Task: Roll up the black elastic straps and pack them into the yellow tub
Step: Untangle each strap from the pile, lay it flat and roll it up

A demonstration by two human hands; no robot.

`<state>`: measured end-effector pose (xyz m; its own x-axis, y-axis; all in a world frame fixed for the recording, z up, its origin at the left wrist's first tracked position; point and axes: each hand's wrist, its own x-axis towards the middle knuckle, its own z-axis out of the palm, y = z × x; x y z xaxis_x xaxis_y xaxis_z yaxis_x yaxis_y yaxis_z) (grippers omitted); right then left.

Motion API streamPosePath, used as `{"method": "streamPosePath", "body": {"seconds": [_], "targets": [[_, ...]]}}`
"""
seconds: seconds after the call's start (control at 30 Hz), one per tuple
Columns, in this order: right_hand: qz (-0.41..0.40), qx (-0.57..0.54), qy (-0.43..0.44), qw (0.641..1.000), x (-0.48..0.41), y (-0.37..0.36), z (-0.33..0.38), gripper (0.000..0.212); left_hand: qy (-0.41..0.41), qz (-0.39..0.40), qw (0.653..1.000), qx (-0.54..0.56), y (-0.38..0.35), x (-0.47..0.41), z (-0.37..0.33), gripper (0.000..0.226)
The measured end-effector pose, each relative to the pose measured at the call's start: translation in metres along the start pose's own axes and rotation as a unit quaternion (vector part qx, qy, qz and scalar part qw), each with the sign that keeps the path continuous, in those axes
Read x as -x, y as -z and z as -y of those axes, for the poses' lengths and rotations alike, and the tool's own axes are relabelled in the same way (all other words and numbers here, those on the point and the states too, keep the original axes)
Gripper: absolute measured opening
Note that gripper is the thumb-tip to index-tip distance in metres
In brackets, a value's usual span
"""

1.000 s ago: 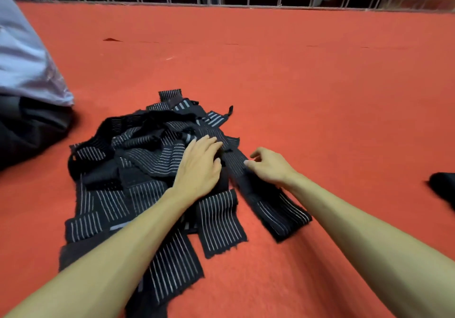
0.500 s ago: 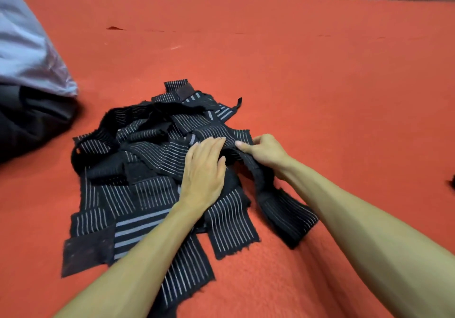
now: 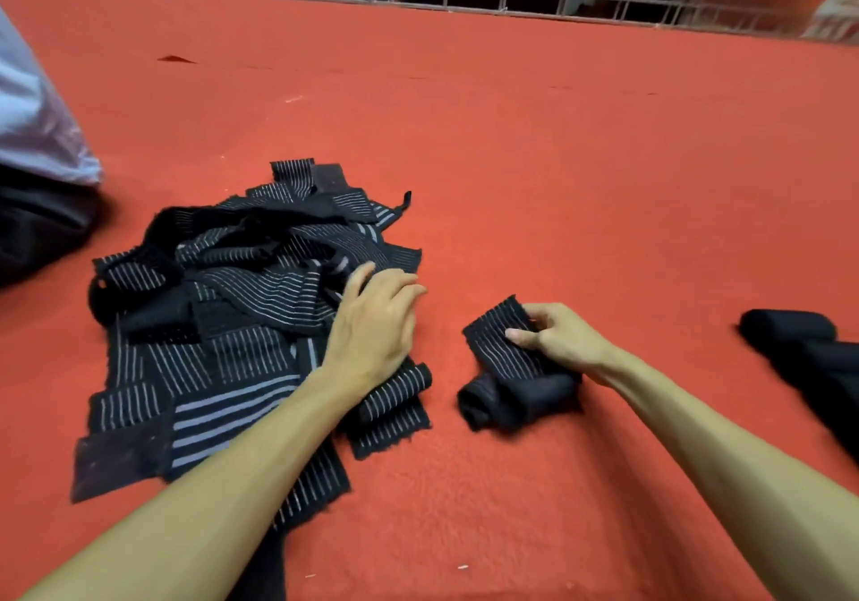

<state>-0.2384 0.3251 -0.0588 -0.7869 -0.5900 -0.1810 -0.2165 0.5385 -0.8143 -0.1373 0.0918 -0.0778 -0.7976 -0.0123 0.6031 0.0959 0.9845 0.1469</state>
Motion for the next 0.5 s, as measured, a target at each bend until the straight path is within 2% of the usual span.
{"method": "streamPosePath", "body": {"seconds": [0.13, 0.2, 0.27, 0.37, 0.5], "targets": [[-0.047, -0.048, 0.093, 0.993, 0.013, -0.01, -0.016, 0.011, 0.082, 0.121, 0.982, 0.122, -0.005, -0.011, -0.056, 0.039], [-0.089, -0.046, 0.118, 0.988, 0.015, -0.016, -0.022, 0.013, 0.162, 0.164, 0.952, 0.199, -0.021, -0.011, -0.07, 0.039], [-0.117, -0.022, 0.127, 0.985, 0.012, -0.019, -0.03, 0.01, 0.229, 0.129, 0.917, 0.3, -0.034, -0.006, -0.076, 0.026], [-0.138, 0.018, 0.119, 0.983, 0.007, -0.02, -0.038, 0.013, 0.235, 0.082, 0.914, 0.32, -0.043, 0.0, -0.078, 0.011], [-0.127, -0.041, 0.163, 0.978, 0.009, -0.017, -0.037, 0.013, 0.233, 0.141, 0.92, 0.283, -0.043, -0.004, -0.079, 0.031]]}}
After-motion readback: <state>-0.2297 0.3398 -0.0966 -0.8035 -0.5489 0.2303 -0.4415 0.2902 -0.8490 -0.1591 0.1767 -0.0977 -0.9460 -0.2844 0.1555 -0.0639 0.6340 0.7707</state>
